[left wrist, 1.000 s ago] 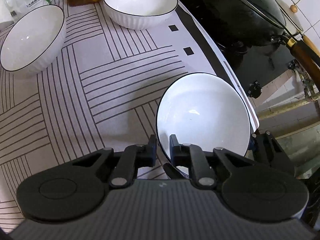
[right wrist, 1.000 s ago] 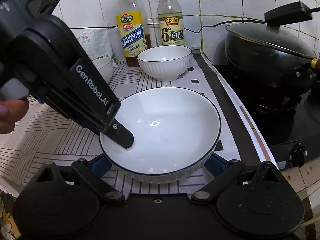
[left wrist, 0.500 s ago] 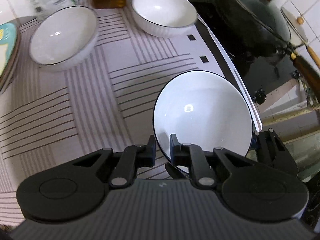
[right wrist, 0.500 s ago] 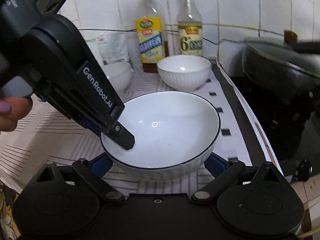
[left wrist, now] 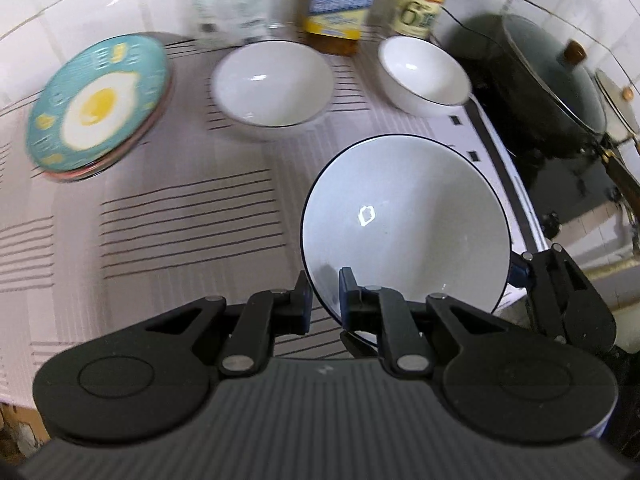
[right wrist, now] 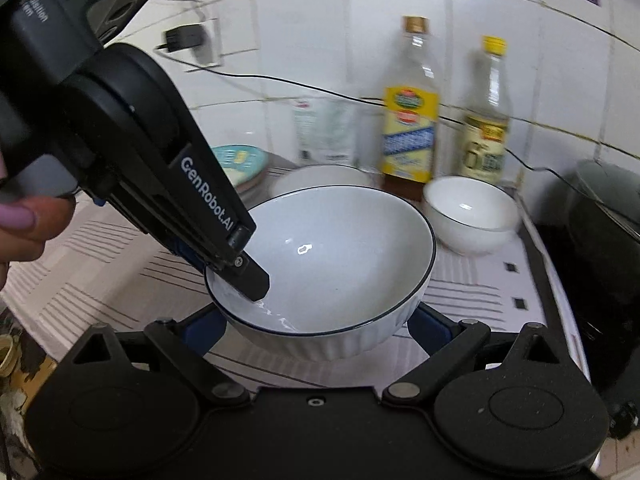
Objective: Organize plates and bowls
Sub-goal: 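Lift the white bowl with the left tool and carry it toward the plate stack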
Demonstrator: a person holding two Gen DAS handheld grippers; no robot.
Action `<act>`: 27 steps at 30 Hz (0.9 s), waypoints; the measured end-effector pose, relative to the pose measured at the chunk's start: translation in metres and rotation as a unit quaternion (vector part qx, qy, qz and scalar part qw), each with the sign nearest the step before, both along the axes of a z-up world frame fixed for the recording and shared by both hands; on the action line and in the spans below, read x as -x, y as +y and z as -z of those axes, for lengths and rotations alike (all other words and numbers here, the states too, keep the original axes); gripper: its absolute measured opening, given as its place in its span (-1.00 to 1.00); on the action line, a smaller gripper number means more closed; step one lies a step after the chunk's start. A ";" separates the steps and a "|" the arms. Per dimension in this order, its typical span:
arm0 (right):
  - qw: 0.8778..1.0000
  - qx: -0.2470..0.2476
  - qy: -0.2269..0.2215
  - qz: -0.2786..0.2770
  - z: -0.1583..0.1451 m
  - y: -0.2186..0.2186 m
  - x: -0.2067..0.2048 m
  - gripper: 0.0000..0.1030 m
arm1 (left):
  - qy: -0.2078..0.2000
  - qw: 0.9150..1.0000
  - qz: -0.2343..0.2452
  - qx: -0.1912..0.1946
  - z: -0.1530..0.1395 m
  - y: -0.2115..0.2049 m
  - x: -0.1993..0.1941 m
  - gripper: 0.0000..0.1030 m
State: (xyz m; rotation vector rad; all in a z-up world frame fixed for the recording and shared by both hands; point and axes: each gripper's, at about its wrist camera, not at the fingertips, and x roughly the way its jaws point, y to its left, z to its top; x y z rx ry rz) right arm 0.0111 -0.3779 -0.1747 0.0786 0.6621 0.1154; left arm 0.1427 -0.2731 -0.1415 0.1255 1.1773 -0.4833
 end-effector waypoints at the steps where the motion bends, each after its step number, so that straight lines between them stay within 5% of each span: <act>1: 1.000 0.001 -0.001 -0.007 -0.002 0.005 -0.001 0.93 | -0.002 1.000 -0.007 -0.001 -0.002 0.009 0.000 -0.77; 14: 0.994 -0.003 -0.019 -0.112 -0.017 0.086 -0.031 0.93 | -0.009 0.995 -0.097 -0.017 -0.012 0.110 -0.002 -0.76; 27: 0.986 -0.027 -0.008 -0.165 -0.001 0.149 -0.055 0.93 | -0.002 0.989 -0.141 -0.053 0.000 0.165 -0.023 -0.76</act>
